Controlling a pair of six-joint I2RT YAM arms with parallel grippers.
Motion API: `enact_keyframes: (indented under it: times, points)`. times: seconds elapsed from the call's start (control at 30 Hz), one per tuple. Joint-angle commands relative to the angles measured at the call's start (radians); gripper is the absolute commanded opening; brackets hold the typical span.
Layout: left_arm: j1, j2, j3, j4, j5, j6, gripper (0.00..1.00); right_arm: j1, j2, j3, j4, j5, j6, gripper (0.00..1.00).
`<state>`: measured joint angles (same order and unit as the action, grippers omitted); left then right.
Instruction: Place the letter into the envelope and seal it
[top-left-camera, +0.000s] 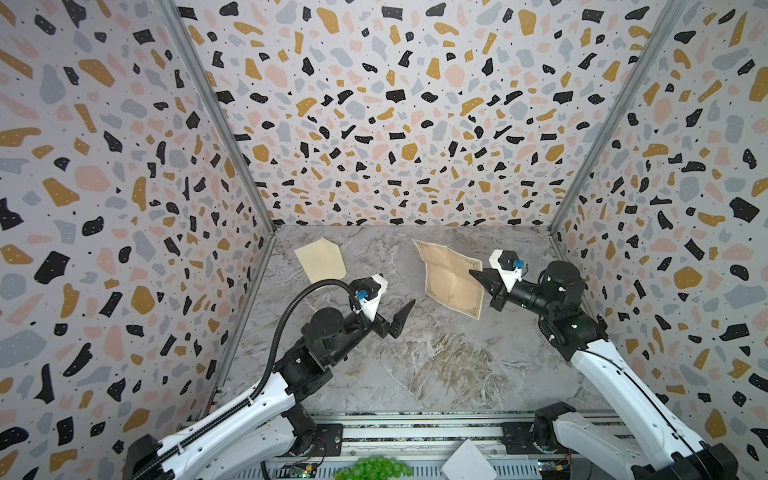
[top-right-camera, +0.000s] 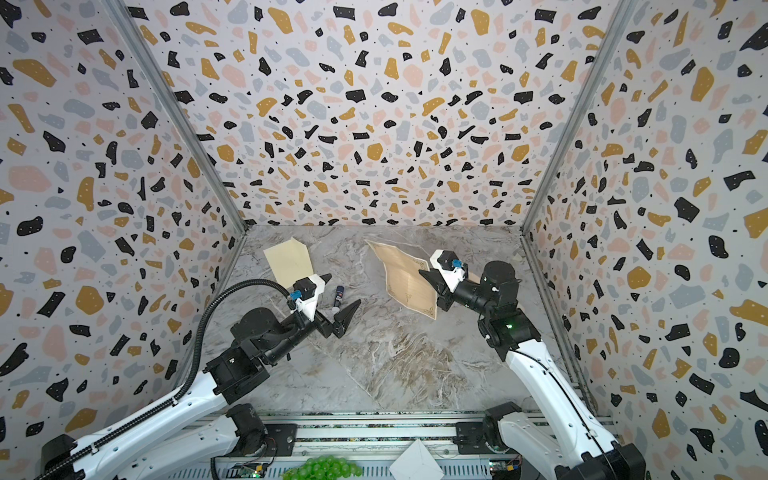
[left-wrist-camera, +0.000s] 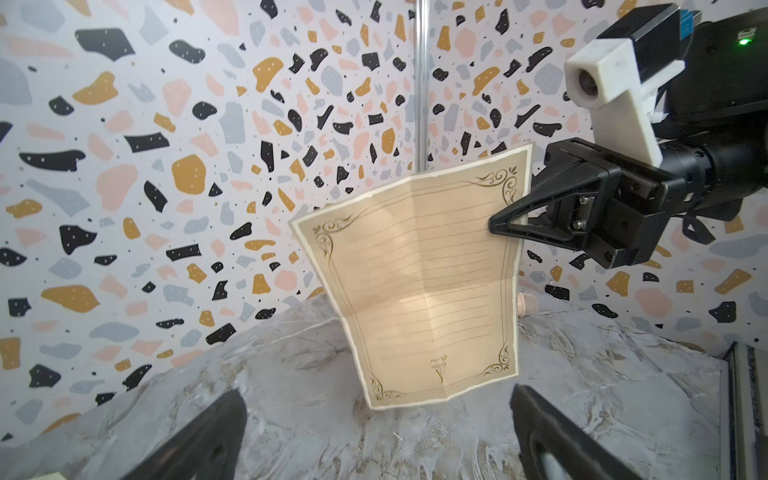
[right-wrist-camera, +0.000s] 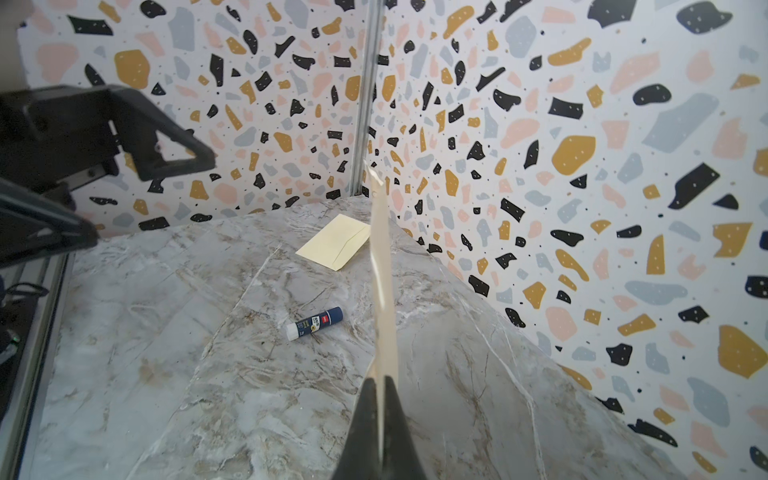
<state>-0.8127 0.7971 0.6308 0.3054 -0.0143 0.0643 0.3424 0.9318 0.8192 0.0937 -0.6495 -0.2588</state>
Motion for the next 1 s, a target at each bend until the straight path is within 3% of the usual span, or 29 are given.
enact_keyframes:
  times: [0.0, 0.43, 0.63, 0.97]
  points:
    - [0.003, -0.037, 0.015, 0.030, 0.092, 0.114, 0.99, 0.048, -0.043, -0.025, -0.062, 0.034, -0.158, 0.00]
    - [0.001, 0.007, 0.146, -0.257, 0.275, 0.403, 1.00, 0.209, -0.095, -0.089, -0.150, 0.093, -0.375, 0.00]
    - [0.002, 0.054, 0.182, -0.370, 0.357, 0.513, 0.88, 0.253, -0.087, -0.083, -0.162, 0.105, -0.400, 0.00]
    - [0.001, 0.142, 0.234, -0.442, 0.310, 0.540, 0.58, 0.322, -0.090, -0.087, -0.158, 0.120, -0.431, 0.00]
